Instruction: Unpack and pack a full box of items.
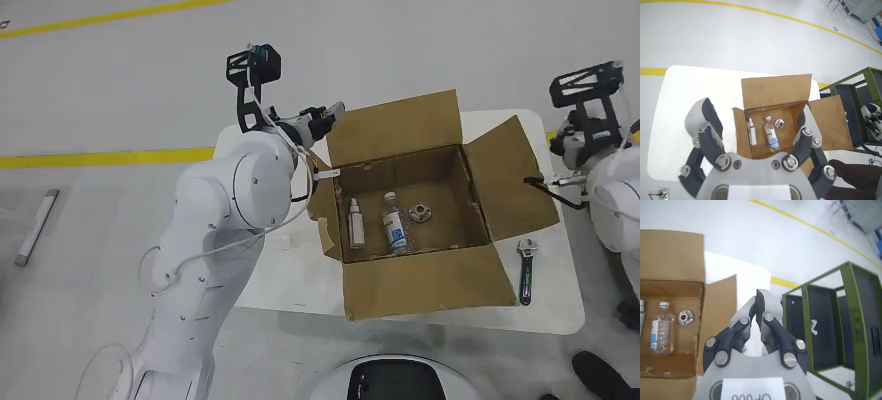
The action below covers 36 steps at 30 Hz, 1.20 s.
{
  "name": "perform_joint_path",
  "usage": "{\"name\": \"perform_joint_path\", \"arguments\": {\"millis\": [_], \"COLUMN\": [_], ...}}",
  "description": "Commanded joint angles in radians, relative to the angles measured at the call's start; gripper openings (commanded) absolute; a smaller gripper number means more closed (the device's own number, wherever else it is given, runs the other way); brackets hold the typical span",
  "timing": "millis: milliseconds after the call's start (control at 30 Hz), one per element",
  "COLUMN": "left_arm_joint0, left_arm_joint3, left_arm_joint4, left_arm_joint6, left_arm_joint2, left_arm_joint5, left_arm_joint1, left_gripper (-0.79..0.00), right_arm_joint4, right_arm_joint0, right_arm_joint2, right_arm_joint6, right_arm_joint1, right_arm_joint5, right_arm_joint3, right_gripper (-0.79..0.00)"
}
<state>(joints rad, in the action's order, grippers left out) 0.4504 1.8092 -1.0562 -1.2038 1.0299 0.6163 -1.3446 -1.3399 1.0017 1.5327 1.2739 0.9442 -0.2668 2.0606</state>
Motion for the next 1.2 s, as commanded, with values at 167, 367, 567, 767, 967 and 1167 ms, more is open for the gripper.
{"name": "perform_joint_path", "arguments": {"millis": [167, 367, 567, 767, 967, 1167], "left_arm_joint0": [0.0, 0.0, 0.0, 0.0, 0.0, 0.0], "left_arm_joint3": [0.0, 0.0, 0.0, 0.0, 0.0, 0.0], "left_arm_joint4": [0.0, 0.0, 0.0, 0.0, 0.0, 0.0], "left_arm_joint6": [0.0, 0.0, 0.0, 0.0, 0.0, 0.0], "left_arm_joint2": [0.0, 0.0, 0.0, 0.0, 0.0, 0.0], "left_arm_joint5": [0.0, 0.0, 0.0, 0.0, 0.0, 0.0], "left_arm_joint1": [0.0, 0.0, 0.0, 0.0, 0.0, 0.0], "left_gripper": [0.0, 0.0, 0.0, 0.0, 0.0, 0.0], "right_arm_joint4": [0.029, 0.055, 0.055, 0.073, 0.188, 0.276], "right_arm_joint0": [0.181, 0.287, 0.287, 0.325, 0.305, 0.243], "right_arm_joint2": [0.208, 0.253, 0.253, 0.209, 0.199, 0.143], "right_arm_joint6": [0.137, 0.196, 0.196, 0.213, 0.262, 0.262], "right_arm_joint1": [0.0, 0.006, 0.006, 0.013, 0.037, 0.052], "right_arm_joint5": [-0.103, -0.083, -0.083, -0.066, -0.018, -0.018], "right_arm_joint3": [0.002, -0.03, -0.03, -0.052, -0.189, -0.311], "right_gripper": [-0.785, -0.785, -0.785, -0.785, -0.785, -0.785]}}
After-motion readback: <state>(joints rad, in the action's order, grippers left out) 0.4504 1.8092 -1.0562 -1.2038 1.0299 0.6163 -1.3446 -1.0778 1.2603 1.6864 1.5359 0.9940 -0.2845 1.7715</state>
